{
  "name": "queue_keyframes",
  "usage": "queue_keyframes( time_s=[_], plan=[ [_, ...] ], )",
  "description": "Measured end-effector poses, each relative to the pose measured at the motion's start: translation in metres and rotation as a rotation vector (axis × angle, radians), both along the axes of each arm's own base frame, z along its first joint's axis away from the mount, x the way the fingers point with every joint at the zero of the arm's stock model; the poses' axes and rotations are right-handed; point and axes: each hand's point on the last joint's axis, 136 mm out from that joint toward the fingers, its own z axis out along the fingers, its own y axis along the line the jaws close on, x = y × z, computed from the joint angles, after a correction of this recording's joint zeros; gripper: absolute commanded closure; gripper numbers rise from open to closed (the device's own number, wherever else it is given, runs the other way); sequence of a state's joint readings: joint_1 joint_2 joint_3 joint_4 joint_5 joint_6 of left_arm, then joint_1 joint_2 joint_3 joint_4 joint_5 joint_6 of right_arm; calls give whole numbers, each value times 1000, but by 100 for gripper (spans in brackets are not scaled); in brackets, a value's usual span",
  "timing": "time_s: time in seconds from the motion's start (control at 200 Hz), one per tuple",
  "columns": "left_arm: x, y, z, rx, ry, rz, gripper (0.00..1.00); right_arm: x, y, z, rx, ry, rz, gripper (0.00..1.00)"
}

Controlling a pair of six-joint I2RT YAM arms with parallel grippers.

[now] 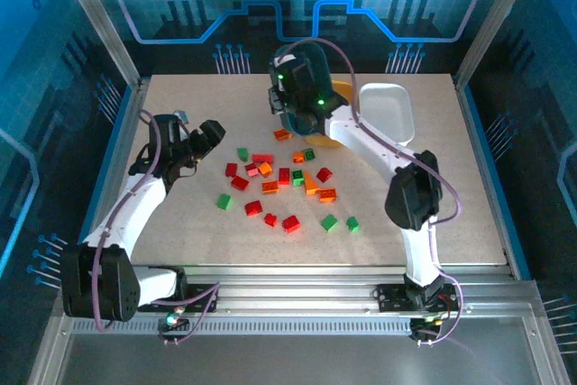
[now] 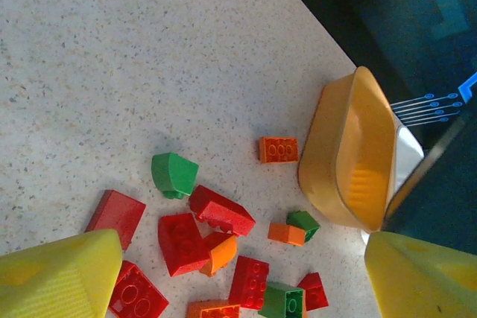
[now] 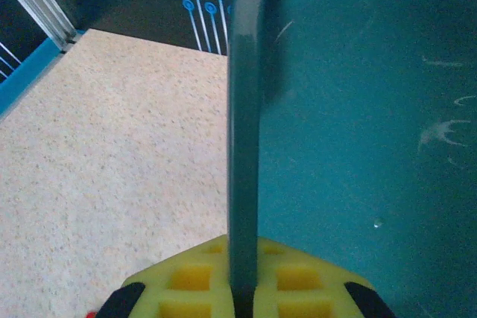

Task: Sort the legos into containers by color

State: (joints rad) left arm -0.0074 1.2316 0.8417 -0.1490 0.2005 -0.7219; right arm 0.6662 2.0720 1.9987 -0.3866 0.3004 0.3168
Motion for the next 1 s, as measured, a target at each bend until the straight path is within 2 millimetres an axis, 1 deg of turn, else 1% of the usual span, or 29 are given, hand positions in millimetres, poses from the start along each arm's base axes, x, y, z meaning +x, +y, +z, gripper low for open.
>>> queue_keyframes(
  time_s=[0.15, 0.25, 0.33, 0.43, 0.525, 0.605, 0.805, 1.001],
  plan=[
    [-5, 0, -21, -20, 30, 16, 14, 29, 30, -6, 40, -29, 30, 100],
    [-2, 0, -26, -31, 35, 22, 14, 51, 47, -14, 55, -52, 26, 100],
    [1, -1, -25, -35, 27, 17, 15, 65, 55, -29, 50, -51, 9, 100],
    [4, -2, -25, -38, 20, 12, 14, 77, 57, -46, 33, -52, -49, 100],
    [6, -2, -26, -40, 16, 10, 14, 78, 54, -61, 6, -37, -103, 100],
    [7, -3, -26, -41, 12, 8, 15, 75, 50, -69, -8, -16, -139, 100],
    [8, -3, -28, -42, 14, 7, 15, 71, 38, -83, -22, 37, -207, 100],
    [8, -4, -30, -46, 22, 1, 15, 66, 34, -92, -16, 83, -233, 100]
  ],
)
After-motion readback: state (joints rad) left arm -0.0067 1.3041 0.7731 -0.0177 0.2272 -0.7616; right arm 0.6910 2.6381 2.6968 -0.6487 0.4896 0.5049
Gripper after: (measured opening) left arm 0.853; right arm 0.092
